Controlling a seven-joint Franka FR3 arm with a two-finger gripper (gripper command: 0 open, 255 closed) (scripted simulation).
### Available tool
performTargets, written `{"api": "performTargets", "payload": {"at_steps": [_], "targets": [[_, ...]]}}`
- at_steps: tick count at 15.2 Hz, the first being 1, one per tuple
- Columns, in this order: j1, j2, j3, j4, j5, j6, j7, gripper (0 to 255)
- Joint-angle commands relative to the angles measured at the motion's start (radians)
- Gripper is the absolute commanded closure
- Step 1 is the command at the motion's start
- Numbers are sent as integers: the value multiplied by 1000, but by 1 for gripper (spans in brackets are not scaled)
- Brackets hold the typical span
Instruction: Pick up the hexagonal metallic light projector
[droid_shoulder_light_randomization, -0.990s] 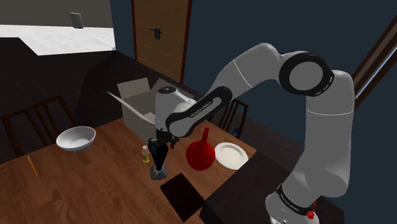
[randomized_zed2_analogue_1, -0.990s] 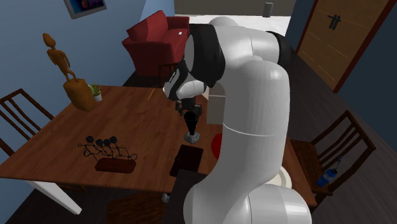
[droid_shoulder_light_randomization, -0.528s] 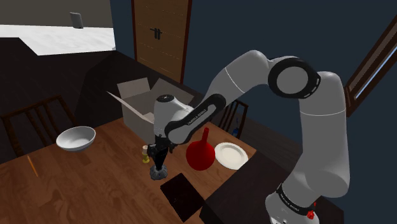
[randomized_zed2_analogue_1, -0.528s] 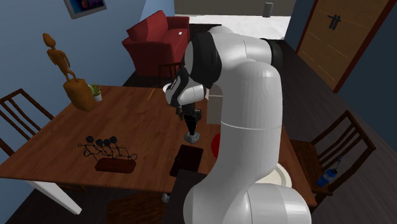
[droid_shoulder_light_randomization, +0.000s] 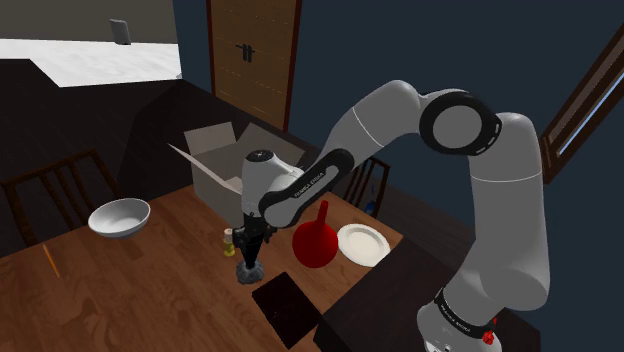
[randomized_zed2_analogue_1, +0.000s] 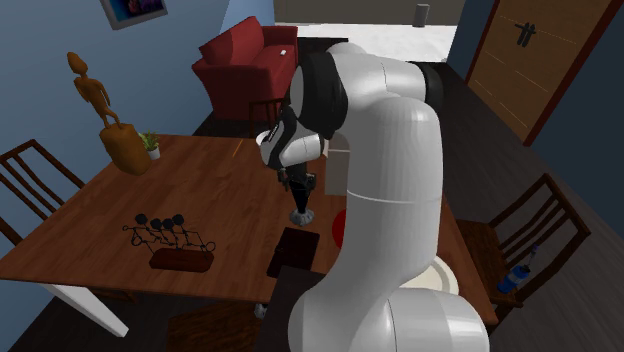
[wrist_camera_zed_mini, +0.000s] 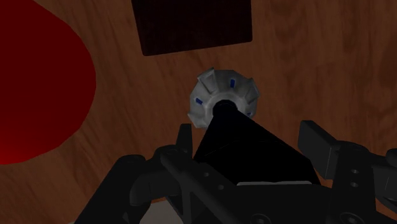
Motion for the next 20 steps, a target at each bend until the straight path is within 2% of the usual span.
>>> {"api": "performTargets", "payload": {"at_steps": [1, 20], "targets": [[0, 1, 0, 0, 0, 0, 0, 255], [-34, -153, 46, 0, 68, -148, -44, 255]]}}
